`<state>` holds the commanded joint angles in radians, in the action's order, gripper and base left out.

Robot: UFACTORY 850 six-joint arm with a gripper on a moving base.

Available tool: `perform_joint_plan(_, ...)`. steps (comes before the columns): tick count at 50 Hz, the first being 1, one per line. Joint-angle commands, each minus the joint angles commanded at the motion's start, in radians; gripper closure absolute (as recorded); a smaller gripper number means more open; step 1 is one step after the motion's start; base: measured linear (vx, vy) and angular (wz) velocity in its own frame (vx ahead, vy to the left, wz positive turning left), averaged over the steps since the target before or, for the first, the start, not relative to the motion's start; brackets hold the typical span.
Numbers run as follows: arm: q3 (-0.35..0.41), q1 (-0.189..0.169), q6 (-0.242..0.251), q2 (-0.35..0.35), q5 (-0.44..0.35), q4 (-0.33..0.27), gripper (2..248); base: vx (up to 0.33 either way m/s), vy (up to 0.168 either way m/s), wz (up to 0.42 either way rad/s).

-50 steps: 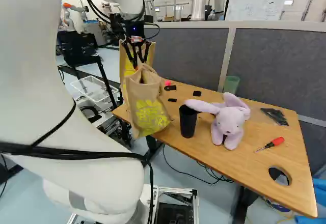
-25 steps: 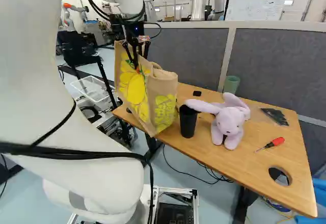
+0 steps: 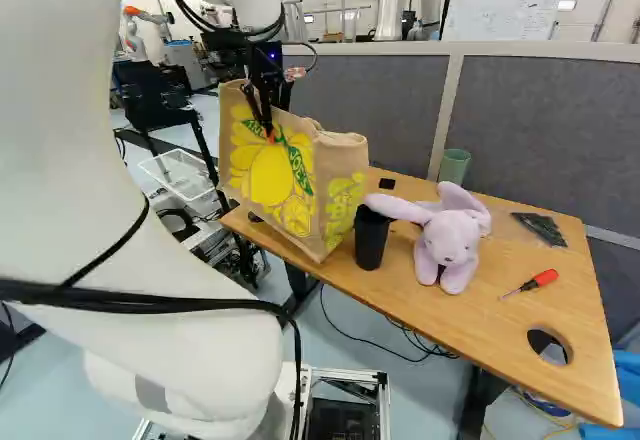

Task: Pick up the bag on the ground and place it on the table

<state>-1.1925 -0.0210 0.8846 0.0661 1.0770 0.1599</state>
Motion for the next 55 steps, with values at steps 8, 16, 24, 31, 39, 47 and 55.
perform_joint_plan(8,0.0,0.0,0.007,0.0,0.0,0.0,215,0.0,0.0,0.0)
perform_joint_plan(16,0.0,0.0,0.008,0.0,0.0,0.0,215,0.0,0.0,0.0)
perform_joint_plan(24,0.0,0.001,0.008,0.0,0.0,0.0,215,0.0,0.0,0.0)
perform_joint_plan(31,-0.012,0.015,0.008,-0.012,0.0,0.0,215,0.0,0.0,0.0)
perform_joint_plan(39,-0.033,0.04,0.008,-0.034,0.0,0.0,215,0.0,0.0,0.0)
perform_joint_plan(47,-0.049,0.058,0.008,-0.068,0.0,0.0,215,0.0,0.0,0.0)
perform_joint_plan(55,-0.066,0.074,0.008,-0.108,0.0,0.0,215,0.0,0.0,0.0)
